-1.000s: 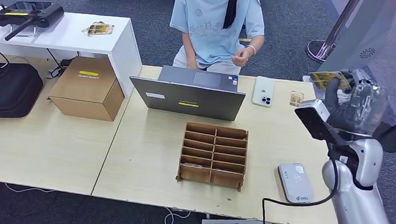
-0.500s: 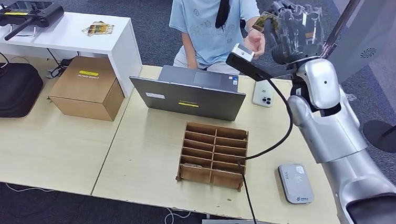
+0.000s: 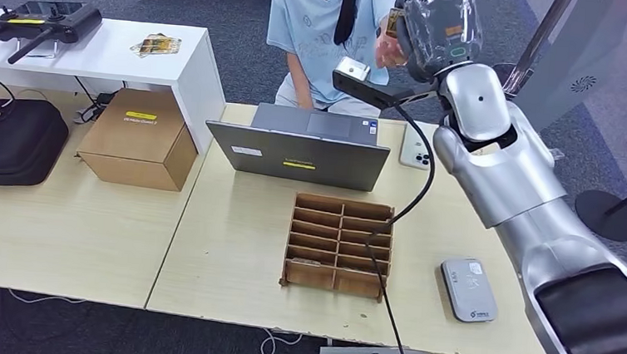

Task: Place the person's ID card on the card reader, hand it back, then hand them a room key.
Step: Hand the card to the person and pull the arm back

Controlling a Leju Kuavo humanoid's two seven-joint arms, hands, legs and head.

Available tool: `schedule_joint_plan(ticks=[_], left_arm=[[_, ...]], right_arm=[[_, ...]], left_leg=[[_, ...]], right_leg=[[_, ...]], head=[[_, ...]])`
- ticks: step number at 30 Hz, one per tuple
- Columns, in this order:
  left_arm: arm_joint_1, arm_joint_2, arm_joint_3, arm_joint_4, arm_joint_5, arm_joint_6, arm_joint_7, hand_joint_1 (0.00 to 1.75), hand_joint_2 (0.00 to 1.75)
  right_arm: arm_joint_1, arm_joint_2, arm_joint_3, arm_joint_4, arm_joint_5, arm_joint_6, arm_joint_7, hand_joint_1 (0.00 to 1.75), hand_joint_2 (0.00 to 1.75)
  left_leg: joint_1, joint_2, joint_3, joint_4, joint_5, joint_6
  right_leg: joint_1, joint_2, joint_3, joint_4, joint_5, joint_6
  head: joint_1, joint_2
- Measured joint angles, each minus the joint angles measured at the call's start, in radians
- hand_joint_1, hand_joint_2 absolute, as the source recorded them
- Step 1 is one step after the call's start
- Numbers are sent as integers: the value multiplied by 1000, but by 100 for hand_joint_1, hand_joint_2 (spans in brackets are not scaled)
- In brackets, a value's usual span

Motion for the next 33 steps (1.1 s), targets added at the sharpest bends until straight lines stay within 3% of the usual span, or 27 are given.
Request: schedule_joint_plan(ticks=[8, 9, 12, 13, 23, 33], left_arm=[[-5, 0, -12, -6, 19, -13, 0, 0, 0], [-5, 0, -12, -6, 21, -13, 0, 0, 0], [-6, 1, -12, -7, 25, -17, 0, 0, 0], [-6, 2, -12, -7, 27, -18, 0, 0, 0], [-6, 4, -12, -8, 36, -14, 1, 0, 0], [32, 6, -12, -8, 58, 10, 10, 0, 0]], right_arm=[[-60, 24, 25, 108, -69, 54, 9, 175, 175], [-63, 24, 24, 122, -78, 57, 8, 145, 175], [-68, 24, 17, 161, -98, 85, 9, 14, 175], [-68, 24, 14, 173, -106, 95, 10, 0, 175], [-51, 4, -62, 180, -248, 69, -24, 0, 175], [111, -23, -347, -71, -889, 294, -220, 0, 175]], left_leg=[[0, 0, 0, 0, 0, 0], [0, 0, 0, 0, 0, 0], [0, 0, 0, 0, 0, 0], [0, 0, 0, 0, 0, 0], [0, 0, 0, 1, 0, 0], [0, -1, 0, 1, -1, 0]], right_leg=[[0, 0, 0, 0, 0, 0], [0, 0, 0, 0, 0, 0], [0, 0, 0, 0, 0, 0], [0, 0, 0, 0, 0, 0], [0, 0, 0, 0, 0, 0], [0, 0, 0, -1, 0, 1]], head=[[0, 0], [0, 0], [0, 0], [0, 0], [0, 0], [0, 0]])
